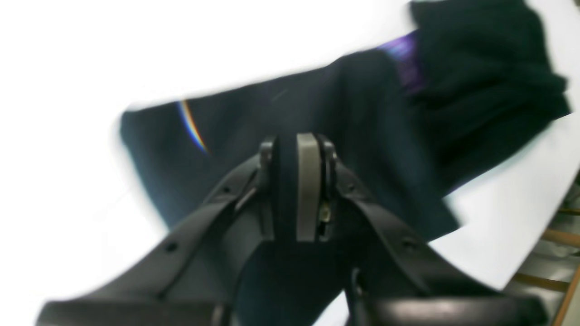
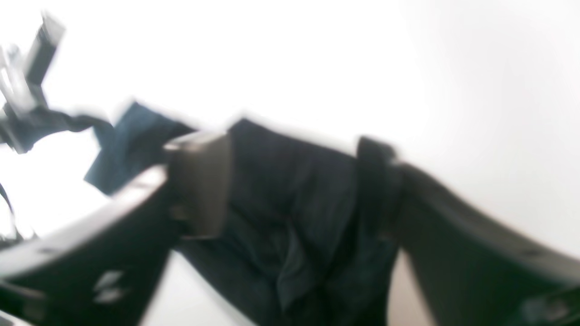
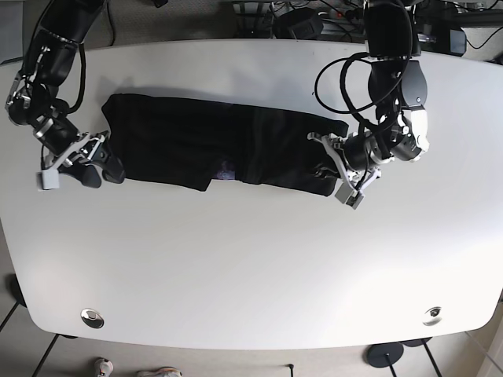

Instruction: Fold the T-shirt properly

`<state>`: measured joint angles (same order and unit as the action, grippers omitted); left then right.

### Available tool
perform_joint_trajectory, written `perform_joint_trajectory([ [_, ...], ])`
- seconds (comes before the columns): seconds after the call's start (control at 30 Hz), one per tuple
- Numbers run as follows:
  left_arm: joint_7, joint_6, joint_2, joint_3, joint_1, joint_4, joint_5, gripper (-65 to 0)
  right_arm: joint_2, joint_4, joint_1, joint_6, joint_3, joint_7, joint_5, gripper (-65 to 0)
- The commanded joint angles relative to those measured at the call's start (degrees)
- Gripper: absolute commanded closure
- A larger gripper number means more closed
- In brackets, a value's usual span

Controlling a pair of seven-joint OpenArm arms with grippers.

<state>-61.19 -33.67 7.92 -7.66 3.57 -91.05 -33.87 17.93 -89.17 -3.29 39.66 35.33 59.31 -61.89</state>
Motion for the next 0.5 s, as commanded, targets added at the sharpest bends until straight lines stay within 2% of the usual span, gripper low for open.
perform_joint_trajectory([
  [0.03,3.91,-1.19,1.35,0.14,0.78,1.77,-0.81,-4.7,0.57,3.06,0.61,0.21,3.83,1.39,-4.09,-56.4],
  [0.1,6.73,-1.45,2.76,0.41,-0.10,4.94,-0.81,-4.7,0.57,7.63,0.61,0.21,6.91,3.33,-6.20,-61.0],
  [0.2,9.54,-2.33,3.99,2.96,-0.01,10.21,-0.81,-4.7,0.31,12.55,0.26,0.21,9.55,3.86,-6.11,-61.4],
  [0.33,14.55,-2.59,6.45,6.83,0.07,15.05,-0.90,-4.7,-0.40,16.42,-2.29,0.12,9.46,3.50,-6.02,-61.4],
  [0.4,14.46,-3.38,7.15,7.09,-0.10,13.20,-1.25,-4.4,-2.68,16.51,-2.56,0.12,9.81,3.50,-3.83,-61.2],
  [0.47,13.76,-4.26,7.15,6.83,-0.28,7.84,-1.25,-4.3,-4.88,16.24,-2.56,0.12,9.55,3.59,1.54,-61.2],
  [0.5,10.86,-4.26,7.15,6.30,-0.45,4.14,-1.25,-4.3,-6.37,16.24,-2.56,0.21,9.28,3.77,3.73,-61.2],
])
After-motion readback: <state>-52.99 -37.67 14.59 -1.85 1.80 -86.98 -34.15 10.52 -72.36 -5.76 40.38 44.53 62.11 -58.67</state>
